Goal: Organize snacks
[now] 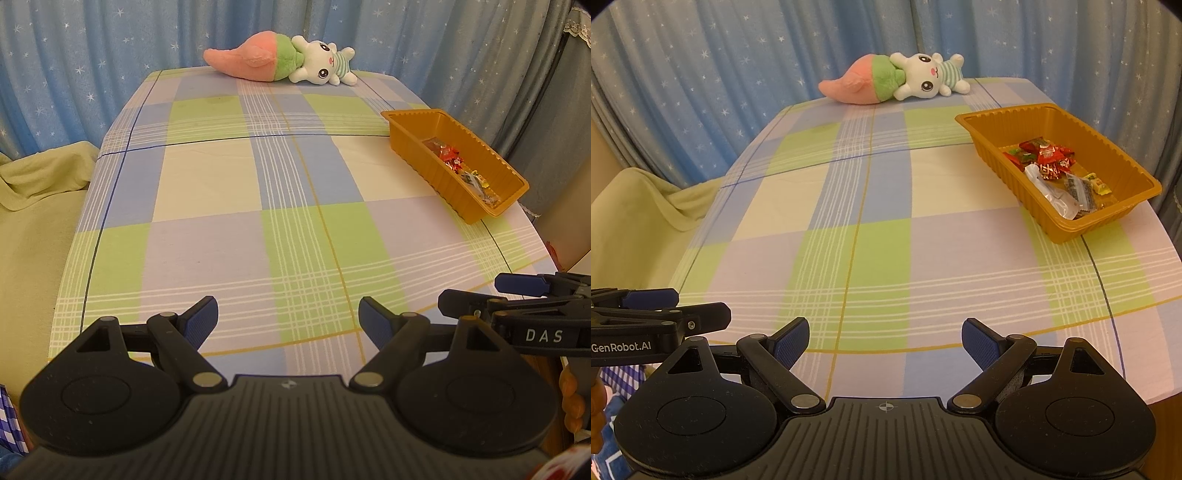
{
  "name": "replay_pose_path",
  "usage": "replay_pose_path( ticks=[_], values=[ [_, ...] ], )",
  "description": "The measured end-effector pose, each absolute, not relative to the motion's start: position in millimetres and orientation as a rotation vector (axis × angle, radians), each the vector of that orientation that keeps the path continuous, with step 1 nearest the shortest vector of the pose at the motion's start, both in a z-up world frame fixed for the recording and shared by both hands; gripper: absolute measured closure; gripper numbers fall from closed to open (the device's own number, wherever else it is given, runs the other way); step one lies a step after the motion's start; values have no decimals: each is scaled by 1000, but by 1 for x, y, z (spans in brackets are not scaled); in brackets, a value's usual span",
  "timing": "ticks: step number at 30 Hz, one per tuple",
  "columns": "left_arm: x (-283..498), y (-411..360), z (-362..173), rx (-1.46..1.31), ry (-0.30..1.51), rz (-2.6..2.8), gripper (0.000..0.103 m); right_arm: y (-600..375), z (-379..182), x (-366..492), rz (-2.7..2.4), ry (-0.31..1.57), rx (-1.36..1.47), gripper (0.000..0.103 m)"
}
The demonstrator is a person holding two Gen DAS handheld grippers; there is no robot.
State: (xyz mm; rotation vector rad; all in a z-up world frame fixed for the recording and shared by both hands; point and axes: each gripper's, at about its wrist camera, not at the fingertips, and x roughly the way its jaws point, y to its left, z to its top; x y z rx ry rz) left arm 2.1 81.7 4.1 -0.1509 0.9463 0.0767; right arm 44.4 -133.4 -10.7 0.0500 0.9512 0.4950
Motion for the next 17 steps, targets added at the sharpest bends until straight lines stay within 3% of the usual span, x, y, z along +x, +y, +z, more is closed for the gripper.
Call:
replay_pose_path(
  ticks=[17],
  values=[
    [-1, 87, 4, -153, 943, 68, 19, -130, -10, 43, 489, 950, 55, 14]
  ],
)
